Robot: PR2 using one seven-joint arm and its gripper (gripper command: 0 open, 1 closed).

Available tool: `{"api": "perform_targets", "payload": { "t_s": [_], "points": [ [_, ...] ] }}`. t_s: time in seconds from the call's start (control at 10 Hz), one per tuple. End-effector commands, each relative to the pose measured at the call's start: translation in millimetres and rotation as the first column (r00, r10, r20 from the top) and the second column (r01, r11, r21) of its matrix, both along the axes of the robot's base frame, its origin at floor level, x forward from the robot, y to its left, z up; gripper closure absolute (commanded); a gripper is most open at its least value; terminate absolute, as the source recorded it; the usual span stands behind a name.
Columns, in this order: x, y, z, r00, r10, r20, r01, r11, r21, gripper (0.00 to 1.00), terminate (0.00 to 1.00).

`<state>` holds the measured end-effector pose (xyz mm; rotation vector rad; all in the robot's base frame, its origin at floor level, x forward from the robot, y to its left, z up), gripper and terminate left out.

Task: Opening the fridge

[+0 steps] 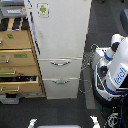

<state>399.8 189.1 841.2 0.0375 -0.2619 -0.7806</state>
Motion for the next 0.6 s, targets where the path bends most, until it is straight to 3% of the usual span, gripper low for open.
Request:
{"api": "perform_targets", "payload": {
  "t_s": [0.1, 0.6],
  "points": [
    [1, -4, 6, 0.994, -0.031, -0.101, 0.024, 0.997, -0.067, 0.0, 0.0],
    [61, -17, 41, 0.999, -0.026, -0.035, 0.023, 0.997, -0.078, 0.0, 0.0]
  ]
}}
